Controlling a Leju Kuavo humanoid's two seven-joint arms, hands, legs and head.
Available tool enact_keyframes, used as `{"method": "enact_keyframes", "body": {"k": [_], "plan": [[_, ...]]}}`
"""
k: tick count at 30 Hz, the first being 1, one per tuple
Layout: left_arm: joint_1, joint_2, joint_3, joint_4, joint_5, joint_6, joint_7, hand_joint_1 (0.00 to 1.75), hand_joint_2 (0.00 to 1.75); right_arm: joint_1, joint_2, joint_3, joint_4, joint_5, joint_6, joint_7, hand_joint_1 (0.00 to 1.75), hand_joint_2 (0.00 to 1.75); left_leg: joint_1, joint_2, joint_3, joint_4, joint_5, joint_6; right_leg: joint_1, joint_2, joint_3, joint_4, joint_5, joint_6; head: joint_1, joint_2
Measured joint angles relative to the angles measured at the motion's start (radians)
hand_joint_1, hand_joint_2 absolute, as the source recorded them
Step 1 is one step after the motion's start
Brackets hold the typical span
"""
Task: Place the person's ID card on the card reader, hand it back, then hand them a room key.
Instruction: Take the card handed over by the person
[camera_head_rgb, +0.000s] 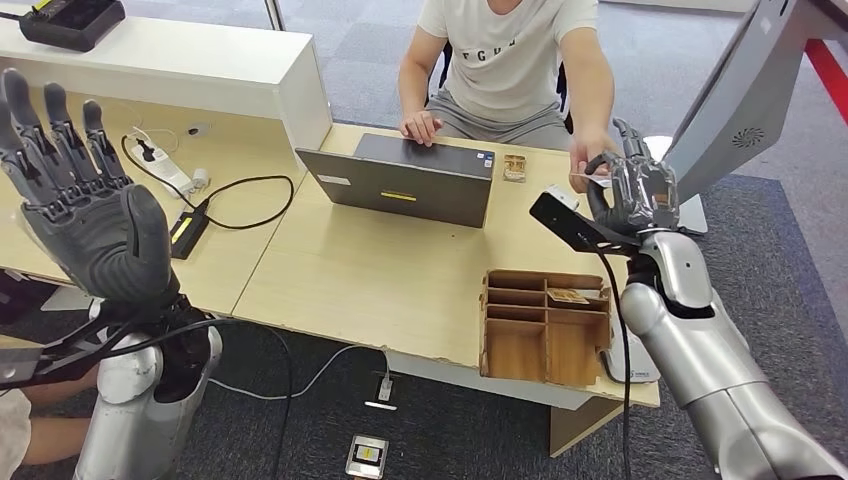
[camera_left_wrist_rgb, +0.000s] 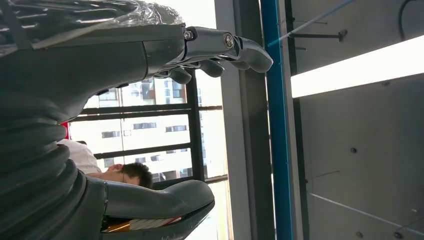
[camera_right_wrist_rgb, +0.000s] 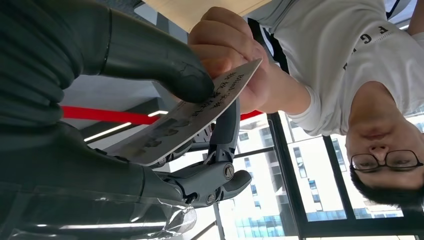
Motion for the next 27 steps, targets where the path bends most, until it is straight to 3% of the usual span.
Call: {"method": "enact_keyframes", "body": {"k": [20,27], "plan": [[0.023,0.007,-0.001,0.008,0.008,-0.004,-0.002,0.00,1.75,0.021,-0.040,0.007,0.010,-0.011,-0.040,0.009,1.75,1.75,0.000,0.000,0.000,0.000,0.000,0.000,0.000,0.000,0.000,0.000,0.000,0.000,0.000,0.000],[0.043,0.021,0.001,0.005,-0.006,0.032,-0.001,0.00,1.75,0.095,-0.123,-0.024,-0.098,0.031,-0.028,0.082,1.75,1.75,0.000,0.000,0.000,0.001,0.000,0.000,0.000,-0.001,0.000,0.000,0.000,0.000,0.000,0.000]]}}
